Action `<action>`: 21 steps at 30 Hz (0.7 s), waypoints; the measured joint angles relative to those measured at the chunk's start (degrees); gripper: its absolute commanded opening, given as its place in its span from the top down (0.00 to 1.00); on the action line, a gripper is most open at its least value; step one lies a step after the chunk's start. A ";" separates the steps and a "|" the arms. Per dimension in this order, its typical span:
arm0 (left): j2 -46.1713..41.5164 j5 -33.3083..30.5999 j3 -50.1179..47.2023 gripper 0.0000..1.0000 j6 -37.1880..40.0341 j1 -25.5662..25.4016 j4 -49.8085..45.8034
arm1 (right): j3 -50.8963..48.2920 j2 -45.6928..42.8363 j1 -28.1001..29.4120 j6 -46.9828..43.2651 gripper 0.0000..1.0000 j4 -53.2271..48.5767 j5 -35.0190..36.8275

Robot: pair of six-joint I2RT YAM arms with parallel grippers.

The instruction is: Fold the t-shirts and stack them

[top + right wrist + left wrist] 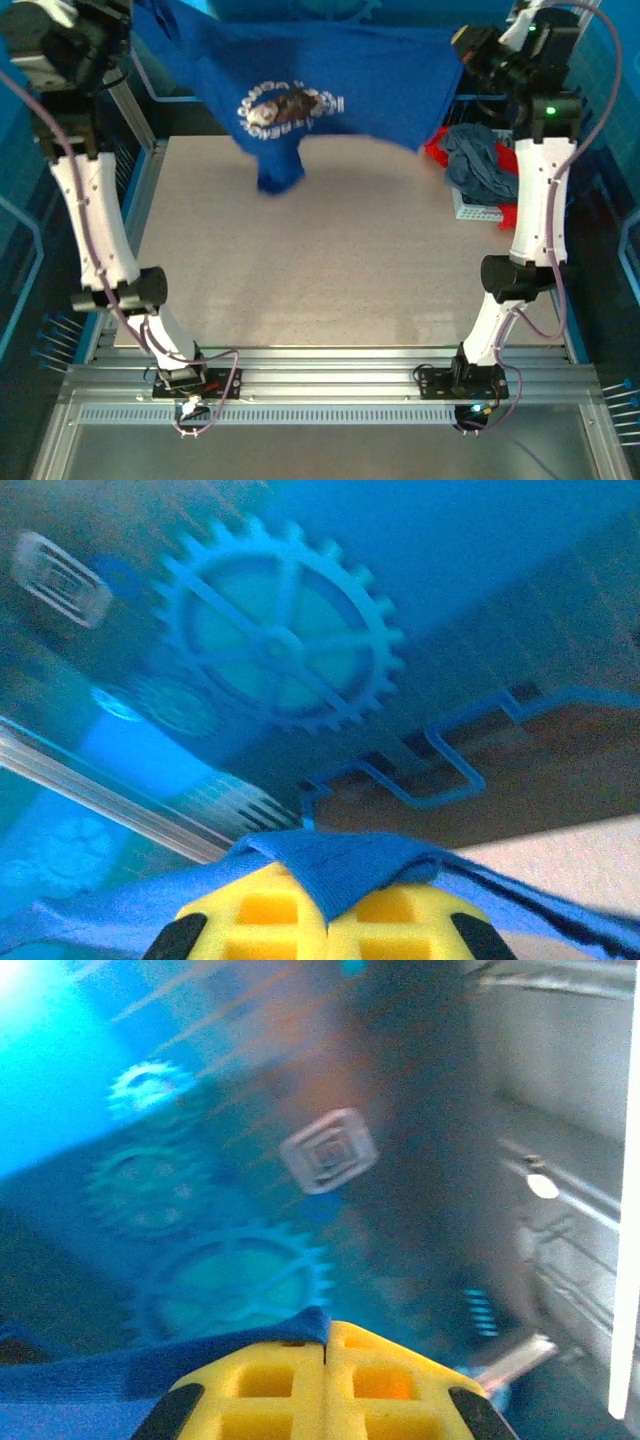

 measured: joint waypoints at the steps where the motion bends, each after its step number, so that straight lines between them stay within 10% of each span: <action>1: -3.04 0.20 -1.57 1.00 -0.09 0.00 0.85 | 0.04 -0.81 -0.70 0.26 1.00 0.46 -0.81; 5: -22.58 1.09 -21.88 1.00 -0.11 -0.61 5.25 | -7.32 -5.70 -1.97 0.50 1.00 2.38 -3.54; 12: -55.01 -1.90 -78.07 1.00 -2.34 -4.94 1.49 | -52.72 -18.05 1.60 0.87 1.00 9.03 -3.48; 21: -61.57 -1.75 -126.07 1.00 -9.29 -11.30 -11.98 | -77.07 -2.64 11.52 2.34 1.00 5.55 0.44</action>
